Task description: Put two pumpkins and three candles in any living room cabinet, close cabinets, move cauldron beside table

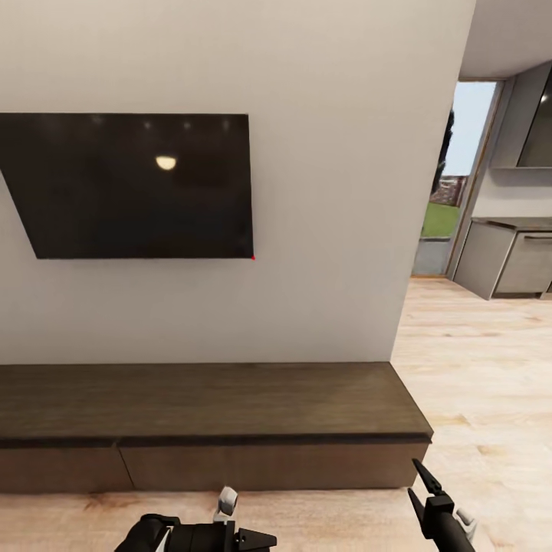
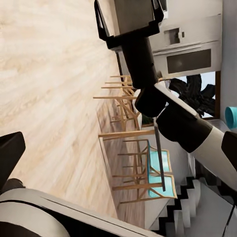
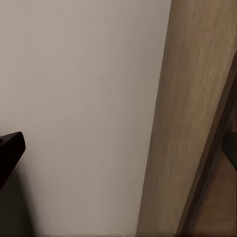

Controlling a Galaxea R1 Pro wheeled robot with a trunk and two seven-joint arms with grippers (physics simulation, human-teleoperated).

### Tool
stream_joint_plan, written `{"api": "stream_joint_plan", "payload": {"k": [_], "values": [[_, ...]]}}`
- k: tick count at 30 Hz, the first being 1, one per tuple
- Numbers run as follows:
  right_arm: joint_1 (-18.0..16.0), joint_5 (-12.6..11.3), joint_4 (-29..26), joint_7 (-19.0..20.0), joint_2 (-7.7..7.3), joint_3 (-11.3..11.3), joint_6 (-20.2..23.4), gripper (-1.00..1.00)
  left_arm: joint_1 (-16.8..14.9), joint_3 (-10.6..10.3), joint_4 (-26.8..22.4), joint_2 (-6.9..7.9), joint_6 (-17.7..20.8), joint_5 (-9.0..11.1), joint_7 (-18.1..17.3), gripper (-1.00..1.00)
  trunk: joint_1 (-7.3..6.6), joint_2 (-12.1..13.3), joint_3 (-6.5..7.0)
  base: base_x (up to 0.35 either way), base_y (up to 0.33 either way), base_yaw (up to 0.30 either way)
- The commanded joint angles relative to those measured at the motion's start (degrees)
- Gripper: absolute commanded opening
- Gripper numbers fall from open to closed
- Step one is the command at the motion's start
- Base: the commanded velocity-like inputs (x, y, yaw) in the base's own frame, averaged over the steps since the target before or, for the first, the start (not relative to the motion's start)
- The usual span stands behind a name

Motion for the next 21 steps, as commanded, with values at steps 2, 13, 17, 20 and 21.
{"api": "stream_joint_plan", "payload": {"k": [2,13,17,20,21], "values": [[0.0,-0.6,-0.1,0.0,-0.02,-0.2,2.0,1.0,0.0,-0.2,0.0,0.0,0.6,0.4,0.0,1.0,0.44,-0.8,-0.42,0.0,0.0,0.0],[0.0,-5.8,-0.6,0.0,-0.17,-0.1,7.0,1.0,0.0,-0.2,0.0,-0.02,0.5,0.5,0.0,1.0,2.86,-5.3,-2.4,0.0,0.0,0.0],[0.0,-6.0,-0.6,0.1,-0.18,-0.2,7.1,1.0,0.0,-0.3,0.0,-0.02,0.5,0.5,0.0,1.0,3.73,-6.9,-3.11,0.0,0.0,0.0],[0.0,-6.0,-0.6,0.2,-0.18,-0.2,7.1,1.0,0.0,-0.3,0.1,-0.02,0.5,0.5,0.0,1.0,4.39,-8.1,-3.65,0.0,0.0,0.0],[0.0,-6.0,-0.6,0.2,-0.15,-0.2,7.1,1.0,0.0,-0.3,0.2,-0.02,0.5,0.5,0.0,1.0,4.61,-8.5,-3.83,0.0,0.0,0.0]]}}
